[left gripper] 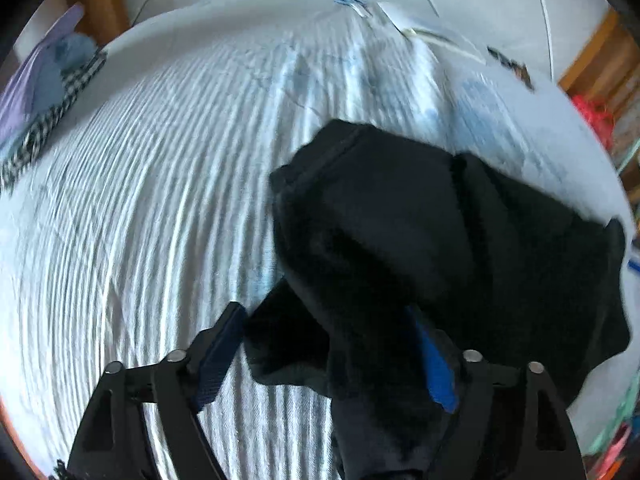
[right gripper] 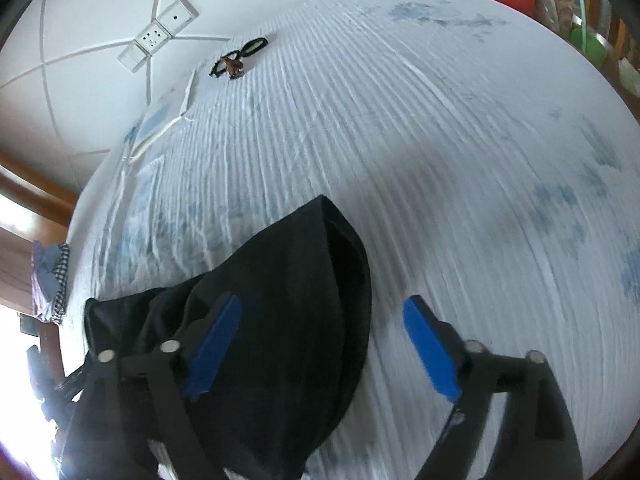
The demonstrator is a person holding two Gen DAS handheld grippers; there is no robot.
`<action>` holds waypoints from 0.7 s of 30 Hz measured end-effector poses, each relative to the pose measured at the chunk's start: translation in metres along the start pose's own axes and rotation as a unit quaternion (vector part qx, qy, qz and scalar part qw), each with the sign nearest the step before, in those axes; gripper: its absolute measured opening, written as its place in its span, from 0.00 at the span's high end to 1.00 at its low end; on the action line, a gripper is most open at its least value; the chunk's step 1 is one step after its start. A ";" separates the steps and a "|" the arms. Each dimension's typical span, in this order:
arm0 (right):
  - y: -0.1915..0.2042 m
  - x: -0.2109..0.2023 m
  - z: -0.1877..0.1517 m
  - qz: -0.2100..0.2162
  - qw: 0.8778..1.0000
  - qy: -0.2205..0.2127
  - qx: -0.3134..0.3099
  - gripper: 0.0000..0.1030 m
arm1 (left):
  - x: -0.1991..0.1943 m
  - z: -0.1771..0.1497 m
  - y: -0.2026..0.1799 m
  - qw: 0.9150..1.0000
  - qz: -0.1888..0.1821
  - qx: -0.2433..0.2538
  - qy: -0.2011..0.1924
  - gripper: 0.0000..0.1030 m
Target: Fold clothes
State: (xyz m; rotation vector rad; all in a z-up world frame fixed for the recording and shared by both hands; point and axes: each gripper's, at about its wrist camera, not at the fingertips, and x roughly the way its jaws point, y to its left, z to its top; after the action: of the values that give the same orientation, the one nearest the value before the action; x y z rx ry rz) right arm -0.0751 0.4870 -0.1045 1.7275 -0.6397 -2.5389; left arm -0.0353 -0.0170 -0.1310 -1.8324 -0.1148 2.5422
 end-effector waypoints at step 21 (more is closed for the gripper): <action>0.021 0.024 -0.002 -0.031 0.992 0.051 -0.111 0.50 | -0.003 0.007 0.015 0.995 -0.064 -0.073 0.023 0.76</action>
State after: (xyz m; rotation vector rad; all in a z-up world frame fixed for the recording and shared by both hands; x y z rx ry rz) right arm -0.0873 0.4612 -0.1195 1.8101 -0.2906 -2.4307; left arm -0.0407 -0.0321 -0.1265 -1.8637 -0.4132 2.4627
